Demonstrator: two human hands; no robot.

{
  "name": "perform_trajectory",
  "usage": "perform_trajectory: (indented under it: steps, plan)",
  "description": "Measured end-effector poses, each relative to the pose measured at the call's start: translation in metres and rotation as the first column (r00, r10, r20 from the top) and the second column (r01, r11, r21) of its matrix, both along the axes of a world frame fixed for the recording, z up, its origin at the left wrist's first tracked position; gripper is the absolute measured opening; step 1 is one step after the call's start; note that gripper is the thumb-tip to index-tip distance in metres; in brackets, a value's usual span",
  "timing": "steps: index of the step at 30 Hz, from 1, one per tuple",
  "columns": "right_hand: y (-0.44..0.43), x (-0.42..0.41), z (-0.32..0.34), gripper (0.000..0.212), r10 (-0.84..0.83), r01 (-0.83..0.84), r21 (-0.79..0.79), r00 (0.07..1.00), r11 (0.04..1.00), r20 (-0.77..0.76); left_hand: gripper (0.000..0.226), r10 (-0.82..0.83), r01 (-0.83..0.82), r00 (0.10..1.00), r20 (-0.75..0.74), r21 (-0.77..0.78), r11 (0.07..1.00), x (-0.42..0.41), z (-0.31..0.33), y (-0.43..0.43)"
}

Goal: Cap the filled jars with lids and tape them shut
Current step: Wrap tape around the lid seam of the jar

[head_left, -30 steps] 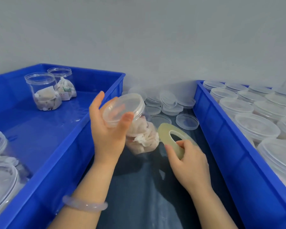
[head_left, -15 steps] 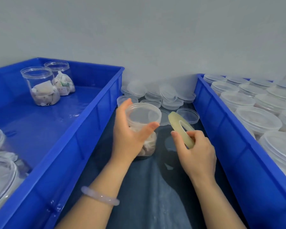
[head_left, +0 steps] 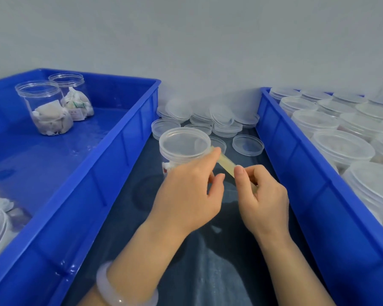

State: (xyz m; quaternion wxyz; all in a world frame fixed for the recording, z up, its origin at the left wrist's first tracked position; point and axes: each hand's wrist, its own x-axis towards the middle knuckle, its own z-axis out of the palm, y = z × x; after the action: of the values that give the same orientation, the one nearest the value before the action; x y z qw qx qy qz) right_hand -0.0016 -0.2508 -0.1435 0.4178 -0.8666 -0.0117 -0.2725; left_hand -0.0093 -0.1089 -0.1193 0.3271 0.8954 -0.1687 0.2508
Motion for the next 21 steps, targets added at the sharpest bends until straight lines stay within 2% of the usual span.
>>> perform_trajectory:
  steps: [5, 9, 17, 21]
  plan:
    - [-0.004, 0.000, 0.002, 0.061, -0.002, 0.002, -0.035, 1.000, 0.999, -0.009, 0.030, -0.013, 0.006, 0.999, -0.038, -0.177, 0.984, 0.002, -0.006, -0.001]
    - [-0.004, -0.002, 0.004, 0.053, 0.012, -0.014, -0.054, 0.999, 0.998, -0.036, 0.011, 0.047, -0.032, 0.997, 0.059, -0.234, 0.972, 0.004, -0.010, -0.002]
    - [-0.003, -0.004, 0.006, 0.046, 0.050, -0.052, -0.052, 0.998, 0.997, -0.031, 0.015, 0.010, -0.021, 0.999, -0.034, -0.345, 0.939, 0.004, -0.011, -0.003]
    - [-0.004, -0.005, 0.007, 0.045, 0.069, -0.072, -0.056, 0.996, 0.996, -0.049, 0.009, -0.024, 0.016, 1.000, -0.016, -0.405, 0.914, 0.005, -0.013, -0.003]
